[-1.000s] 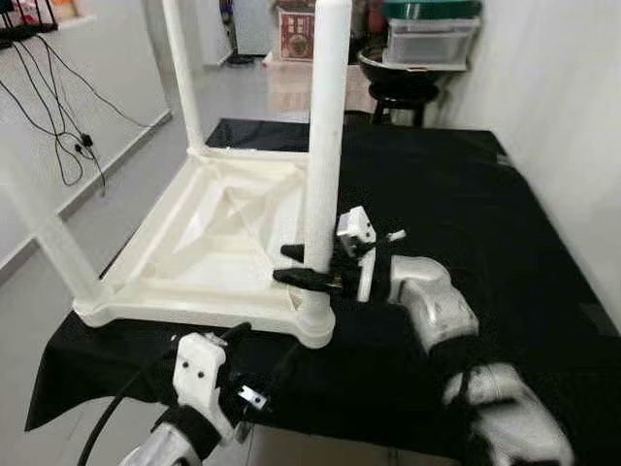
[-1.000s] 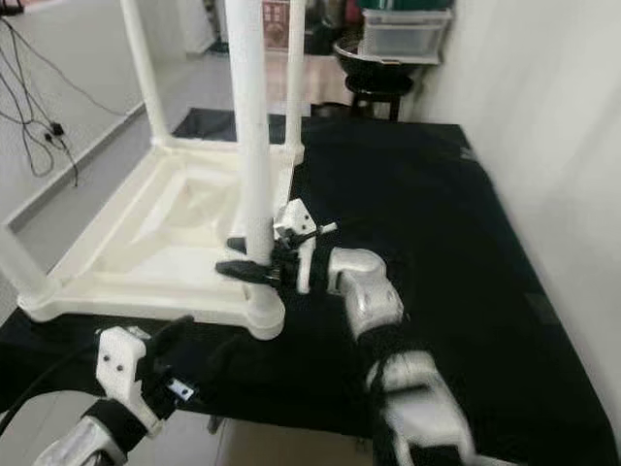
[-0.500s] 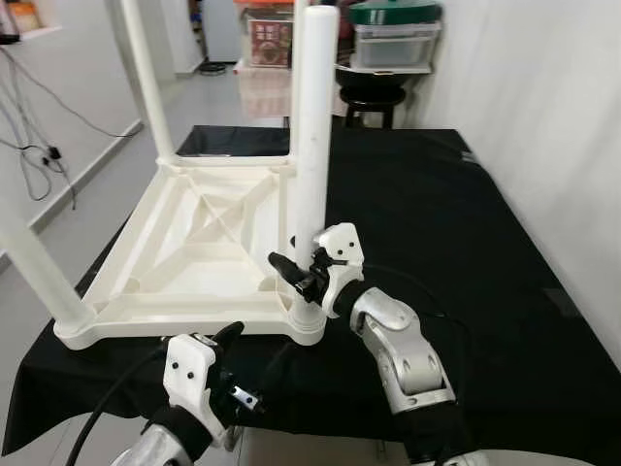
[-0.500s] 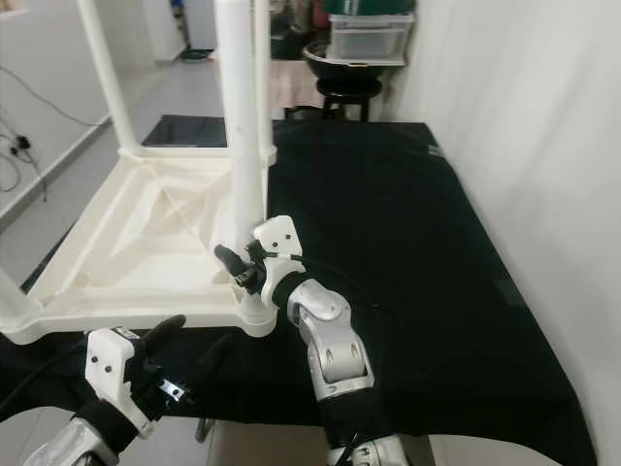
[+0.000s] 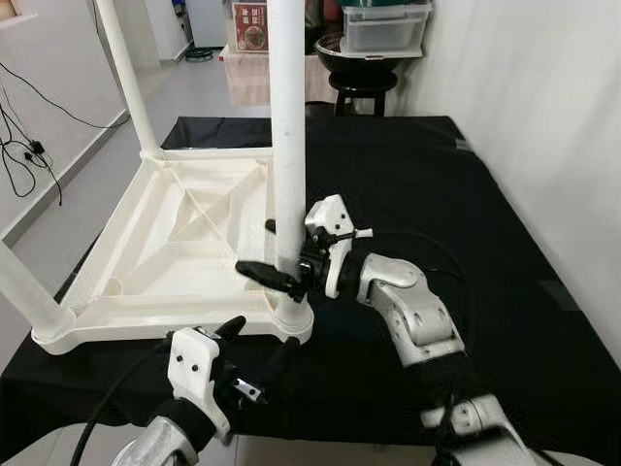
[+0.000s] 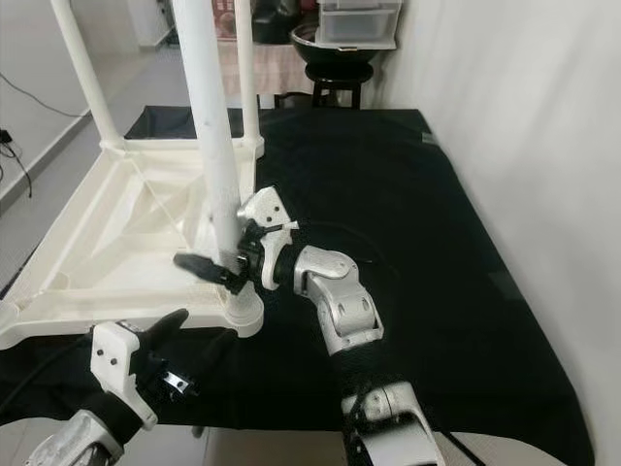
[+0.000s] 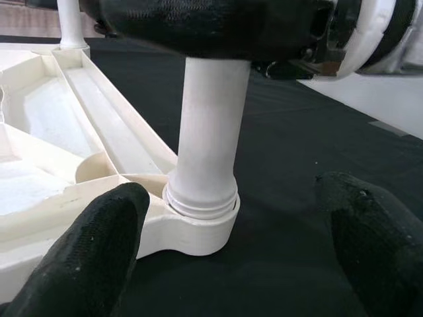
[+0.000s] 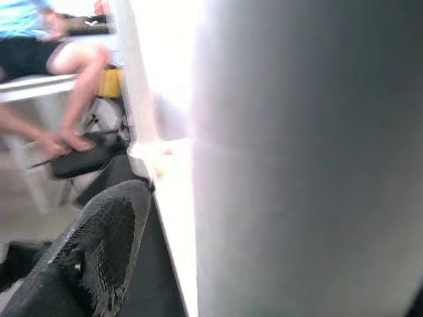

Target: Building children table

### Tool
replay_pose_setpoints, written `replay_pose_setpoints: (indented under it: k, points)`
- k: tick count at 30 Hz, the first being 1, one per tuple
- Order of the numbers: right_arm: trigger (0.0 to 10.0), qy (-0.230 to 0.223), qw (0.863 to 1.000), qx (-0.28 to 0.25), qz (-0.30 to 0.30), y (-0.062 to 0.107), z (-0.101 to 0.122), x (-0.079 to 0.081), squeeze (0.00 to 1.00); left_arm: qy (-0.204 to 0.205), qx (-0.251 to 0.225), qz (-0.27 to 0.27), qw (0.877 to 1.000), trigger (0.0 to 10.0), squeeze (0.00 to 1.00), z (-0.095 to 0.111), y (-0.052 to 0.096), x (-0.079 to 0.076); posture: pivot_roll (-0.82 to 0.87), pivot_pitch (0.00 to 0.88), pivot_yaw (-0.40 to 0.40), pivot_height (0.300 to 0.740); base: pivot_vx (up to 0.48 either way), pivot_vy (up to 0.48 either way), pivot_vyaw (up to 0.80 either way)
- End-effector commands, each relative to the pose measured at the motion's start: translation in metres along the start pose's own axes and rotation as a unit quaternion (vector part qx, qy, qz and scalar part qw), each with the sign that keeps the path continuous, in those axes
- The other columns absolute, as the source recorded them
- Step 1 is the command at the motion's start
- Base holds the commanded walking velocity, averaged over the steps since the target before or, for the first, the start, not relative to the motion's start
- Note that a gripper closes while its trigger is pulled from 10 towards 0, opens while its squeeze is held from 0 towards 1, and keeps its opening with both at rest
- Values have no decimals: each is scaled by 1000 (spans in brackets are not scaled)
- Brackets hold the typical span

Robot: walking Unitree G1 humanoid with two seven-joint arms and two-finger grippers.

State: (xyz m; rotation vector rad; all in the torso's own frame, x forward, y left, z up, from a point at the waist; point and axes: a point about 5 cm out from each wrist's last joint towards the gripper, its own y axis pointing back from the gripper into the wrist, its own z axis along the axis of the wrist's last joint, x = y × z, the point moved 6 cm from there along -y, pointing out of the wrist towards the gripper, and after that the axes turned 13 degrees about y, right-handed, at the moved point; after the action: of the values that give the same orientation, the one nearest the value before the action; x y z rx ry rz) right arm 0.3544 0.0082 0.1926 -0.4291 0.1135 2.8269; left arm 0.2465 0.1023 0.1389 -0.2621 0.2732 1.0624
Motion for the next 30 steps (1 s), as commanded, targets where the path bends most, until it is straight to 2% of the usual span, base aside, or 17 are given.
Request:
replay_pose_setpoints:
  k: [1,4,6,8,9,10,11,18,21,22,23,25,26,27,28,29,30]
  points:
    - [10000,17,999,-4,45,-7,4,5,0,3,5,5,1000,10000,0,-4,1,2,28,13,-19,740,0,0,0]
    - [10000,-1,997,-15,70,-6,7,-2,0,3,6,6,1000,10000,0,-5,2,3,33,12,-16,740,0,0,0]
    - [10000,-15,997,-9,75,-5,4,-11,0,3,7,6,1000,10000,0,-5,2,2,37,10,-15,740,0,0,0]
    - [10000,-17,997,-6,75,-5,3,-13,0,3,8,6,1000,10000,0,-5,2,2,37,10,-15,740,0,0,0]
    - [7843,-17,996,-3,84,-4,1,-13,0,3,8,6,1000,10000,0,-6,2,2,44,7,-8,740,0,0,0]
    - [7843,-17,996,-3,84,-4,1,-13,0,3,8,6,1000,10000,0,-6,2,2,44,7,-8,740,0,0,0]
    - [39,-20,996,-7,84,-3,2,-15,0,3,9,5,1000,10000,0,-6,2,2,45,8,-7,740,0,0,0]
    - [0,-47,997,-10,61,6,-8,-24,0,5,11,2,1000,10000,0,-8,2,-1,40,7,-14,740,0,0,0]
    - [0,-45,998,-9,42,12,-14,-27,0,5,10,2,1000,10000,0,-7,1,-3,43,10,-27,740,0,0,0]
    - [0,-44,999,1,13,19,-23,-30,0,5,8,3,1000,10000,0,-7,1,-4,41,13,-30,740,0,0,0]
    - [0,-44,999,1,13,19,-23,-30,0,5,8,3,1000,10000,0,-7,1,-4,41,13,-30,740,0,0,0]
    - [0,-56,997,35,-29,28,-45,-20,0,5,5,4,1000,10000,0,-6,2,-4,40,19,-44,740,0,0,0]
    - [0,-52,993,74,-78,30,-60,-17,0,5,4,4,1000,10000,0,-6,3,-3,38,19,-44,740,0,0,0]
    - [0,-67,967,120,-214,35,-74,-24,0,5,4,5,1000,10000,0,-5,5,-2,25,28,-39,740,0,0,0]
    - [0,-67,967,120,-214,35,-74,-24,0,5,4,5,1000,10000,0,-5,5,-2,25,28,-39,740,0,0,0]
    - [0,-114,924,154,-332,47,-85,-24,0,5,5,5,1000,10000,0,-4,6,-2,25,28,-39,740,0,0,0]
    - [0,-86,924,180,-326,49,-84,-3,0,4,7,5,1000,10000,0,-5,6,-1,19,36,-27,740,0,0,0]
